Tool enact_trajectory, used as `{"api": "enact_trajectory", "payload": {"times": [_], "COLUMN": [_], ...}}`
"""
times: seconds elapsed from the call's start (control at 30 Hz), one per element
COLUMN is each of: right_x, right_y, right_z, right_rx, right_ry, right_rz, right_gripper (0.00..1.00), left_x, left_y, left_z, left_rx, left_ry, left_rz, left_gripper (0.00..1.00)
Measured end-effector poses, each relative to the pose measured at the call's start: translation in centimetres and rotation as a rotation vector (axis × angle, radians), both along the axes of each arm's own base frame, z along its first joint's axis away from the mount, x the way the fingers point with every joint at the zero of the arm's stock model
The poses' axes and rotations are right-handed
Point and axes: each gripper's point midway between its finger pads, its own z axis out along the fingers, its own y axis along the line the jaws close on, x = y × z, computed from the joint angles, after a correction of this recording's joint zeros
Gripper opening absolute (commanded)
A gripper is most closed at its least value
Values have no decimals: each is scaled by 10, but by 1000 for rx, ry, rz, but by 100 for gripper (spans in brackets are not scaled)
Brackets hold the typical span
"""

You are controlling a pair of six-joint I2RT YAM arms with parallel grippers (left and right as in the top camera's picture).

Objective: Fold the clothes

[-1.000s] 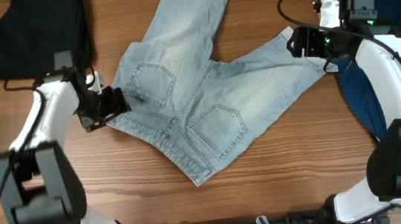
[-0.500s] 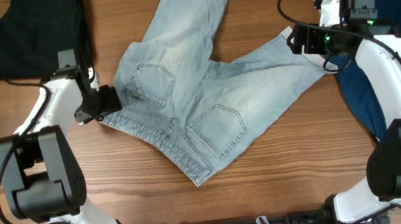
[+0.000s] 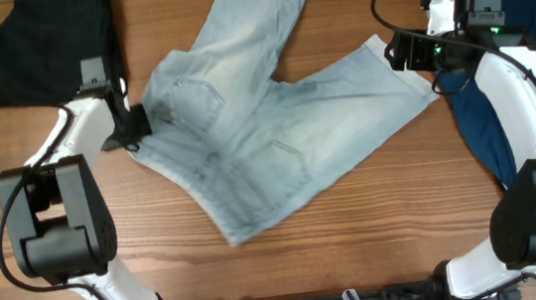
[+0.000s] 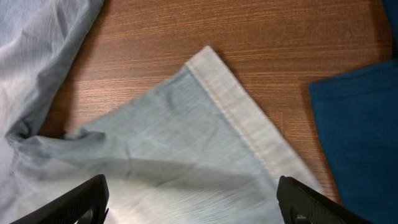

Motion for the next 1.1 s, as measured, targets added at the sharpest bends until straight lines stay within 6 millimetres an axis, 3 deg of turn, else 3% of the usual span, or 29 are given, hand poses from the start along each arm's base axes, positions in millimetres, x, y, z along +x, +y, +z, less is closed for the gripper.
{"api": "enact_trajectory", "payload": {"times": [0.07,0.1,0.13,0.2,0.23,0.3,0.43,0.53,0.63,0.7,0.77,0.9,1.1], "right_x": [0,0,0,0,0,0,-2,-8,-30,-39,-41,-43,-38], "right_y": [2,4,7,14,17,20,20,23,32,34,34,29,23], "right_z": [0,0,0,0,0,0,-1,-3,-12,-15,-16,-22,-22], "right_rx": [0,0,0,0,0,4,31,85,145,163,173,171,169], "right_ry": [0,0,0,0,0,1,18,63,171,218,231,252,243], "right_rz": [5,10,17,33,38,39,-5,-57,-78,-93,-116,-185,-257], "right_gripper": [87,87,87,87,89,100,100,100,99,100,100,99,99], "left_x": [31,44,59,69,67,53,9,-25,-64,-87,-97,-138,-189], "left_y": [14,17,21,25,25,24,5,-29,-70,-88,-106,-133,-126], "left_z": [15,23,32,42,41,35,28,51,93,104,91,47,12], "left_rx": [72,91,109,131,136,137,77,-108,-320,-383,-400,-336,-153], "left_ry": [-115,-165,-230,-272,-262,-195,-18,58,122,184,222,340,405], "left_rz": [17,21,27,31,33,34,55,69,77,105,133,240,576], "left_gripper": [6,15,33,72,80,86,100,99,95,93,84,80,69]}}
